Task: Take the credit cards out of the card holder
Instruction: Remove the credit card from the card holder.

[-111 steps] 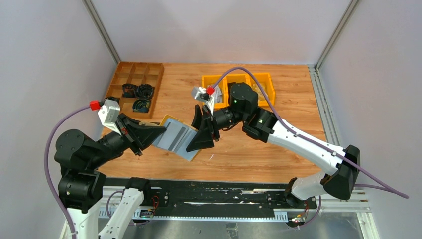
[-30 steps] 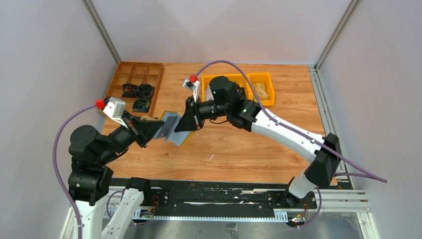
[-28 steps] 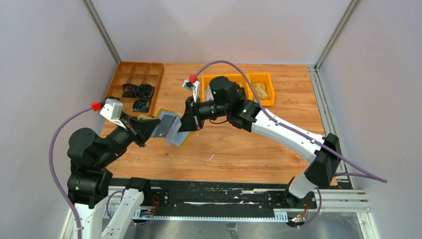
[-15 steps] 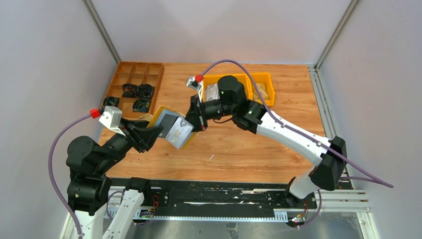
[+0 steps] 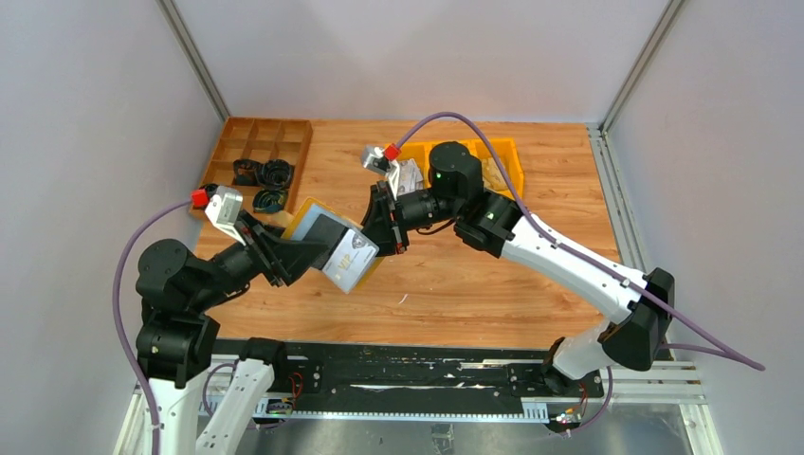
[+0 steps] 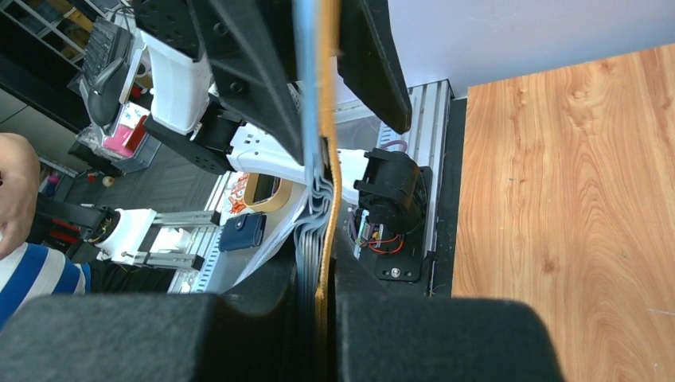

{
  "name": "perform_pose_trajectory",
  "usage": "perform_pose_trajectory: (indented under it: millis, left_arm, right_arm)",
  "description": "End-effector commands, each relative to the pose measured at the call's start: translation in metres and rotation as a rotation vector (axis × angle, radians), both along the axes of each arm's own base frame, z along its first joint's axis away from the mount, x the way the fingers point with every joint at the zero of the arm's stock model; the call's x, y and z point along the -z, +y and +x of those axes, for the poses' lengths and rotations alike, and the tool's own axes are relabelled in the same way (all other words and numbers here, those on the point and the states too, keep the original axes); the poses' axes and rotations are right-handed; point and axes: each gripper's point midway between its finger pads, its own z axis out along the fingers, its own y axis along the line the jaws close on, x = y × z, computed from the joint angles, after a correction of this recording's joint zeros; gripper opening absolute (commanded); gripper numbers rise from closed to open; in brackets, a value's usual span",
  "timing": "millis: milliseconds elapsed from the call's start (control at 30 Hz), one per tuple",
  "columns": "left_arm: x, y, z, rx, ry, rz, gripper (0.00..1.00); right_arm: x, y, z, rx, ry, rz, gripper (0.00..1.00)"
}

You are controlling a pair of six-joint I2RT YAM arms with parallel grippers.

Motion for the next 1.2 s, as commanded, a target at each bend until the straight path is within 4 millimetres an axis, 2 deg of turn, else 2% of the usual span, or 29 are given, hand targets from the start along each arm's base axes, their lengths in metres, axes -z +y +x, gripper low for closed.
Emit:
perform_pose_trajectory:
  millis: [0, 167, 233, 300, 367, 467, 633, 733, 833, 967, 1033, 1167]
  left_arm:
    - [-0.02, -0.009, 0.004, 0.047, 0.021, -0.081, 0.46]
    - [-0.028, -0.014, -0.003, 0.099, 0.021, -0.086, 0.15]
    - [-0.032, -0.013, -0.005, 0.103, -0.004, -0.072, 0.07]
    - [-0.035, -0.013, -0.007, 0.102, -0.023, -0.057, 0.0]
    - [-0.036, -0.011, -0.009, 0.101, -0.042, -0.035, 0.0]
    - [-0.034, -0.01, -0.012, 0.098, -0.053, -0.015, 0.0]
    - [-0.029, -0.009, -0.015, 0.097, -0.081, 0.009, 0.0]
    - [-0.029, -0.009, -0.019, 0.105, -0.106, 0.025, 0.0]
    - [-0.029, -0.009, -0.02, 0.11, -0.113, 0.021, 0.0]
    - [-0.028, -0.014, -0.021, 0.14, -0.088, -0.021, 0.0]
    - [-0.028, -0.015, -0.022, 0.151, -0.079, -0.033, 0.0]
    - [-0.031, -0.016, -0.023, 0.16, -0.071, -0.047, 0.0]
  right_arm:
    - [-0.02, -0.011, -0.017, -0.081, -0.056, 0.079, 0.0]
    - [-0.019, -0.015, -0.021, -0.099, -0.075, 0.095, 0.02]
    - [-0.016, -0.016, -0.018, -0.079, -0.081, 0.094, 0.19]
    - [-0.014, -0.021, -0.009, -0.04, -0.082, 0.083, 0.45]
    - [-0.01, -0.028, 0.003, 0.012, -0.082, 0.067, 0.61]
    - [-0.013, -0.043, 0.019, 0.08, -0.081, 0.06, 0.74]
    - [-0.035, -0.066, 0.024, 0.095, -0.119, 0.103, 0.82]
    - [-0.048, -0.071, 0.023, 0.084, -0.141, 0.121, 0.83]
    - [-0.052, -0.064, 0.022, 0.068, -0.145, 0.133, 0.84]
    - [-0.045, -0.044, 0.019, 0.02, -0.135, 0.124, 0.85]
    - [-0.039, -0.035, 0.015, -0.023, -0.127, 0.122, 0.86]
    - [-0.031, -0.029, -0.003, -0.108, -0.14, 0.14, 0.84]
